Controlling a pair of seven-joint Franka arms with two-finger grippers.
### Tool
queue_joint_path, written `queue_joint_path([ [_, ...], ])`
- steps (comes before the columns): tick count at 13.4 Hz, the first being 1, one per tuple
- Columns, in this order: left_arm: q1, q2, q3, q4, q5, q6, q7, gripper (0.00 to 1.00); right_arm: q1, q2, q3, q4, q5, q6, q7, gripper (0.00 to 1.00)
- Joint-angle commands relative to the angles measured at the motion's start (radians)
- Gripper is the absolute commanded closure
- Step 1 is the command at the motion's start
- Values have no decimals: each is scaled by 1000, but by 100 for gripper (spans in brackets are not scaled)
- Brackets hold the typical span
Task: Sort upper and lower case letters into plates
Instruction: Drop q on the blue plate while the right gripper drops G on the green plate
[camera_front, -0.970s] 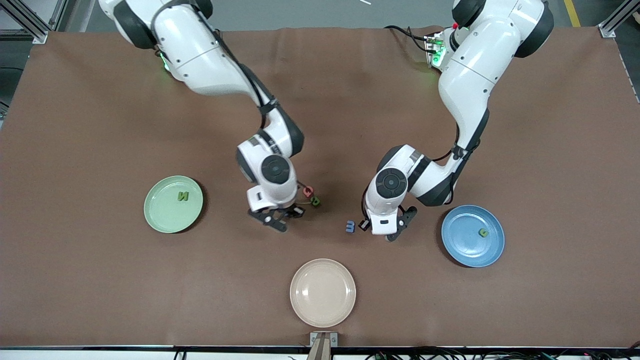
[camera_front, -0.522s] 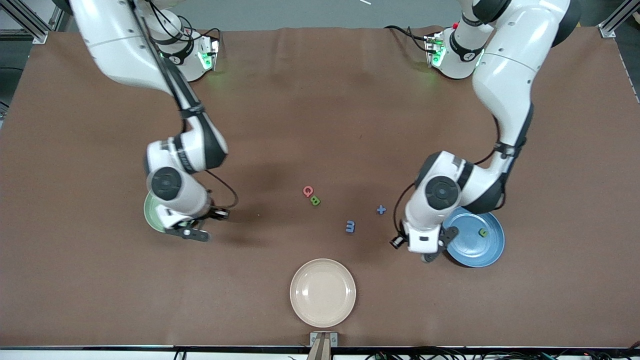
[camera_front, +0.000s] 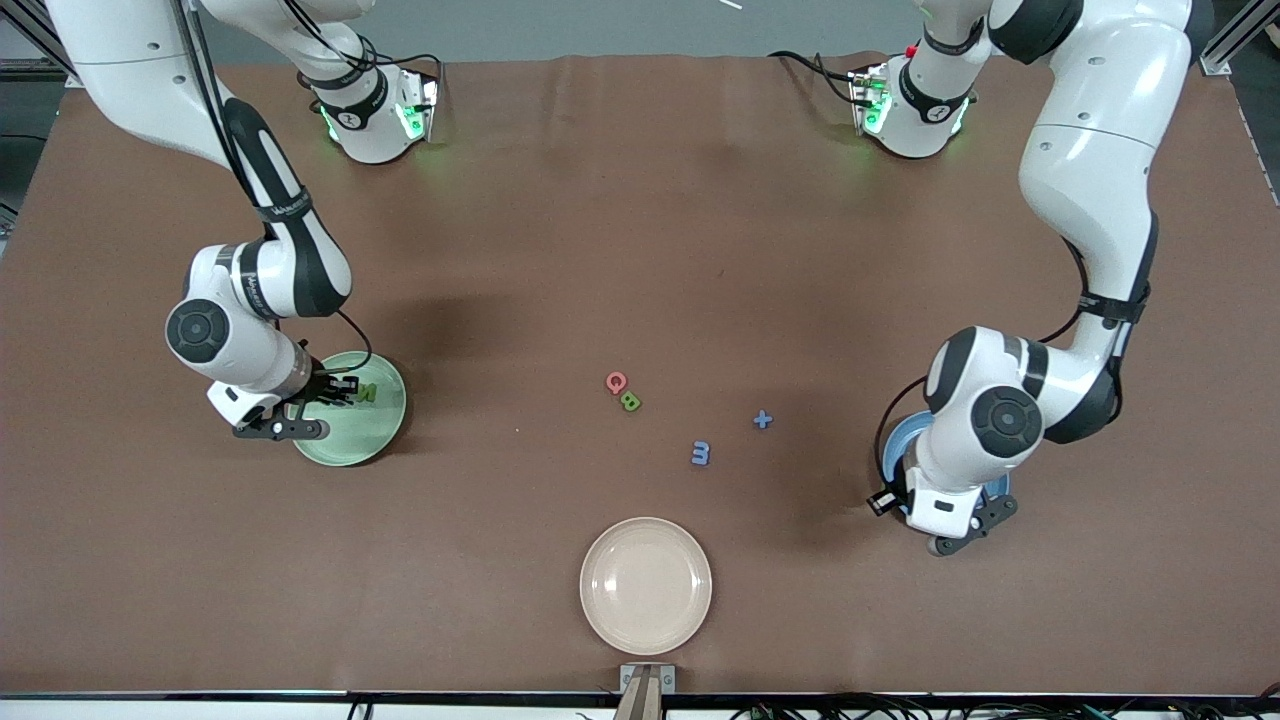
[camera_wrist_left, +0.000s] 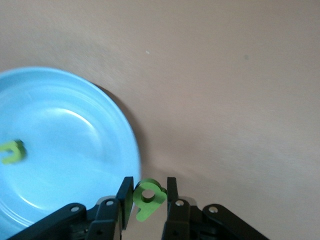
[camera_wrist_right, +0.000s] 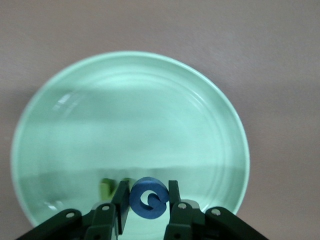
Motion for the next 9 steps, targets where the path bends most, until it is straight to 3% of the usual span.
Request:
queue_joint_path([
  [1, 37, -14, -6, -35, 16, -11, 95, 97, -31, -33, 21, -67, 17, 43, -39, 79],
  [2, 60, -13, -6, -44, 17, -11, 125, 96, -29, -33, 21, -63, 17, 41, -40, 16],
  [3, 68, -14, -6, -64, 17, -11, 147, 95, -26, -35, 21, -52, 17, 38, -33, 0],
  [5, 74, -22, -5, -98, 25, -11, 150, 92, -13, -33, 31, -2, 18, -7, 10, 0],
  [6, 85, -29, -5, -116, 37, -11, 150, 75, 25, -33, 53, 40, 18, -56, 124, 0],
  [8, 92, -52, -10, -136, 40, -13, 141, 0, 137, -30, 59, 126, 17, -141, 359, 0],
  [9, 89, -81, -17, -150, 40, -16, 130, 0, 200, -19, 59, 169, 17, -156, 471, 0],
])
